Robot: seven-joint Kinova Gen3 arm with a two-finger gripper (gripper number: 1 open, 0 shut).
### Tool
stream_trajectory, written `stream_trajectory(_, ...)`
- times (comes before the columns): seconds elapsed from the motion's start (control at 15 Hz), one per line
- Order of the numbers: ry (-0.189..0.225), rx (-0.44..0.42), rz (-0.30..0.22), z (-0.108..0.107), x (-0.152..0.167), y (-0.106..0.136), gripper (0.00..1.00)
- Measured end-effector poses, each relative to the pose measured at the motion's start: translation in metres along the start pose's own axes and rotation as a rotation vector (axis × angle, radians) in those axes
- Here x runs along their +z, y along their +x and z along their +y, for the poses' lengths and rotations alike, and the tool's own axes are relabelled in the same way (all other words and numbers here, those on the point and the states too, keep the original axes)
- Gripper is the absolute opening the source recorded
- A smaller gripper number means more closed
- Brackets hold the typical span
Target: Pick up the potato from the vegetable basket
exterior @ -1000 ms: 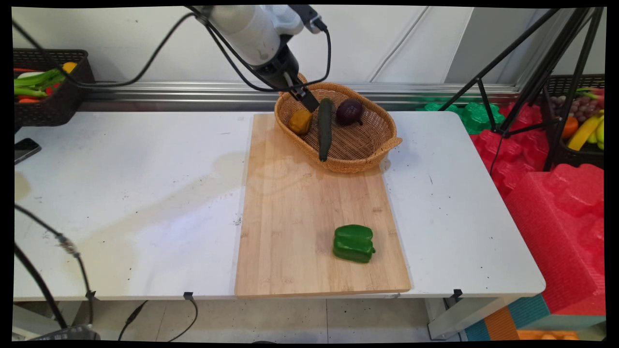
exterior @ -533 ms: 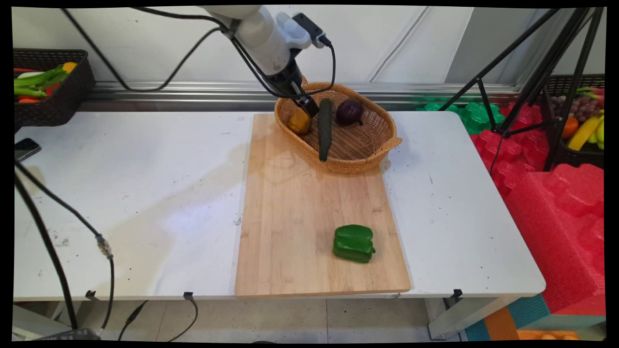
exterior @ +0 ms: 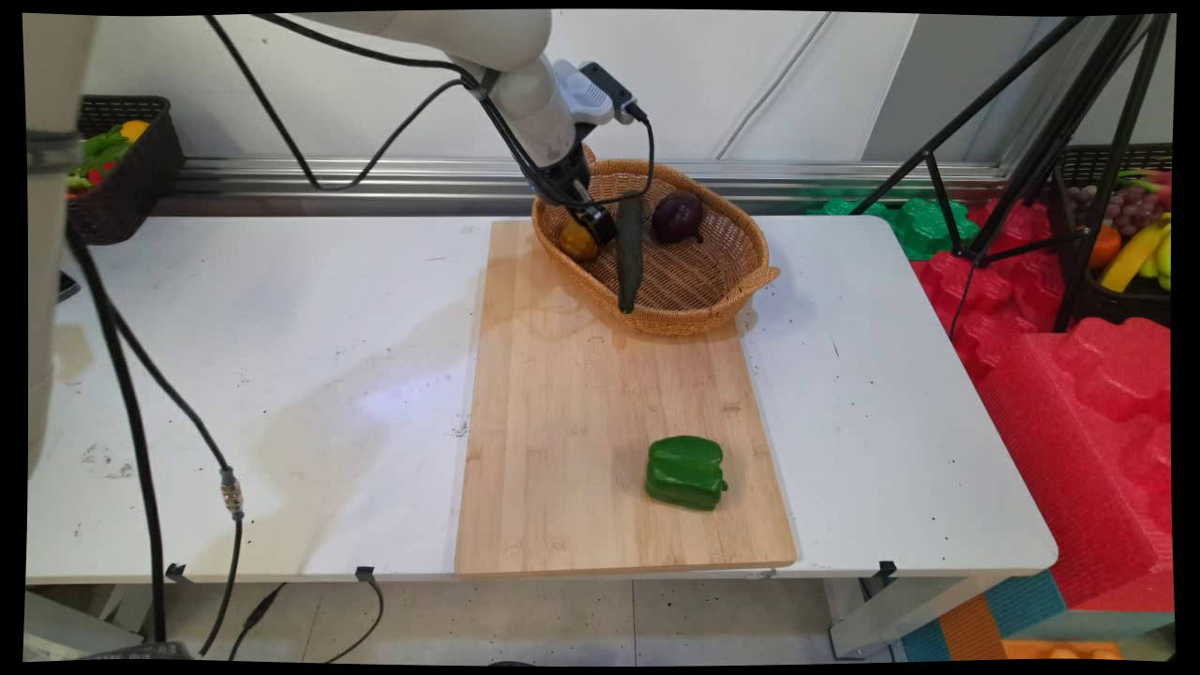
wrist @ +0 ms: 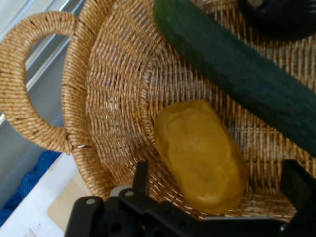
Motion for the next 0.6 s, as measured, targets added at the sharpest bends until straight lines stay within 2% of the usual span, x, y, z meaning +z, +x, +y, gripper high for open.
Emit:
stream_trajectory(0.33,-0.004,-0.002,-0.030,-0.002,0.020,0.000,1.00)
stream_trajectory(0.6,-0.015,0.002,-0.034,-0.003,0.032,0.002,1.00)
